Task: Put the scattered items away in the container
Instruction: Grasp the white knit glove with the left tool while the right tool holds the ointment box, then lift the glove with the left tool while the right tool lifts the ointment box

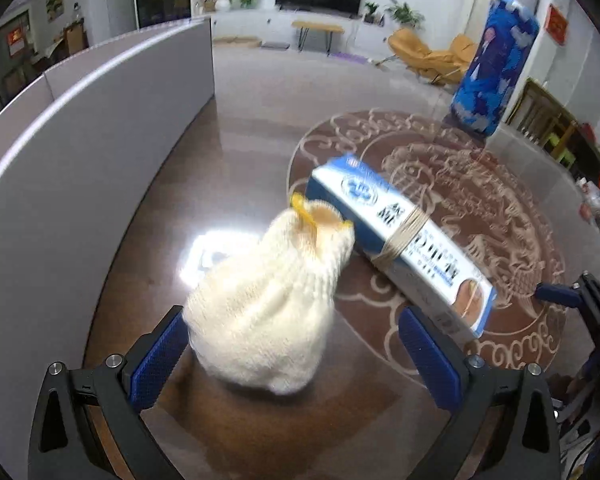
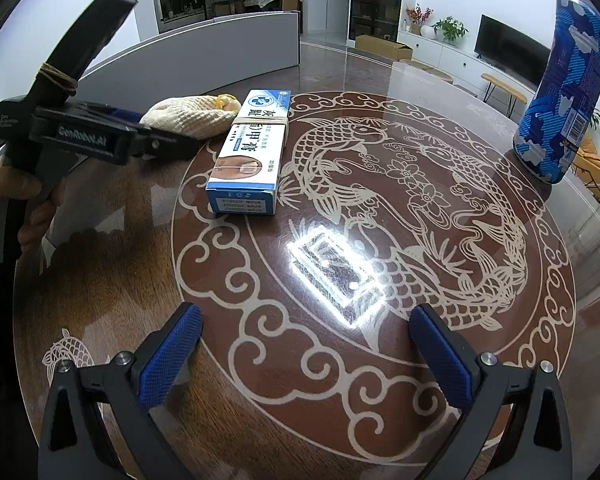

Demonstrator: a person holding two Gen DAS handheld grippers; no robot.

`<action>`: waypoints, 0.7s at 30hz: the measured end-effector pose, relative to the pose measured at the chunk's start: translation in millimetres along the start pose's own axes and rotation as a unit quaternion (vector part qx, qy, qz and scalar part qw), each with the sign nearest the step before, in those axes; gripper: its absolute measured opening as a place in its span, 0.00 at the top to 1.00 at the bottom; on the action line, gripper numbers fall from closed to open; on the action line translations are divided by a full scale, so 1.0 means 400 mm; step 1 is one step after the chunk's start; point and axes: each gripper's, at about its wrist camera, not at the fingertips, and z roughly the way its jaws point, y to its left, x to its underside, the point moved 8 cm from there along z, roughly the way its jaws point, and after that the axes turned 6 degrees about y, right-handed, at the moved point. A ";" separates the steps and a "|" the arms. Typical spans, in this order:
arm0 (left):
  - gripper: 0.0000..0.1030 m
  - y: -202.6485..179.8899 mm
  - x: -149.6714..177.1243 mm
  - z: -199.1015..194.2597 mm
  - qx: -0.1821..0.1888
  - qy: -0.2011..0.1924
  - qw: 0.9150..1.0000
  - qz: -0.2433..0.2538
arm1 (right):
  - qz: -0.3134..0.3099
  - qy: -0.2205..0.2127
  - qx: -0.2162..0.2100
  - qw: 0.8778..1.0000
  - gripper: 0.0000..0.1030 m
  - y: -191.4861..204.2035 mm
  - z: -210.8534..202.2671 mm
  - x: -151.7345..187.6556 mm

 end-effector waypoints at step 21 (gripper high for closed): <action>0.46 0.028 0.097 -0.066 -0.039 -0.021 0.999 -0.013 | 0.033 -0.011 -0.026 0.999 0.32 0.079 0.115 -0.258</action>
